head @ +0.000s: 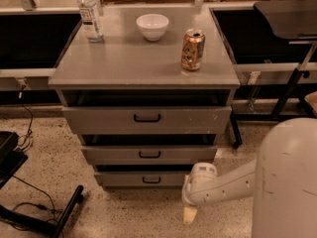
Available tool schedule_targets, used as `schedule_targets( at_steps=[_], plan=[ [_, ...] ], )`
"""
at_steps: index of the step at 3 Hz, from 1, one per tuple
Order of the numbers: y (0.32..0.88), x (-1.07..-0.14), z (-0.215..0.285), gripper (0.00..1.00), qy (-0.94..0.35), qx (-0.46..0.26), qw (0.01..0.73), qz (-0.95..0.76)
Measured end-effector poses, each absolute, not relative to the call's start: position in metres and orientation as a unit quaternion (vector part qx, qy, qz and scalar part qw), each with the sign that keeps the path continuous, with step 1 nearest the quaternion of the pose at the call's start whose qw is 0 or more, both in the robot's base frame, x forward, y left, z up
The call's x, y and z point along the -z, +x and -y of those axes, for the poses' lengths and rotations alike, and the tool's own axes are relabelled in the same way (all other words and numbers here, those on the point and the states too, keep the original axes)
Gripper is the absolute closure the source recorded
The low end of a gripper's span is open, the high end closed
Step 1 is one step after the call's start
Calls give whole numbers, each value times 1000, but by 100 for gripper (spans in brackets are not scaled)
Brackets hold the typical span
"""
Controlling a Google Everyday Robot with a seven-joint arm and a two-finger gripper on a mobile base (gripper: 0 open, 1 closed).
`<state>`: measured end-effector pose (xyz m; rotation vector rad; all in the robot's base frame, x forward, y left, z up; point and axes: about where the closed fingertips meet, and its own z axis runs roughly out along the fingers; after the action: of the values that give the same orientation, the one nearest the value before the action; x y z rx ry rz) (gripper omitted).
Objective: Open bottom drawer
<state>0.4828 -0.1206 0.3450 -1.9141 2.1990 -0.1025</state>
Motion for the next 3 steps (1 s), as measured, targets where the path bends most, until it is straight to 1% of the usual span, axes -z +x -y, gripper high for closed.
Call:
schedule_targets(
  at_steps=[1, 2, 3],
  plan=[
    [496, -304, 103, 0, -657, 0, 134, -742],
    [515, -266, 95, 0, -655, -17, 158, -738],
    [542, -241, 95, 0, -657, -8, 173, -733]
  ],
)
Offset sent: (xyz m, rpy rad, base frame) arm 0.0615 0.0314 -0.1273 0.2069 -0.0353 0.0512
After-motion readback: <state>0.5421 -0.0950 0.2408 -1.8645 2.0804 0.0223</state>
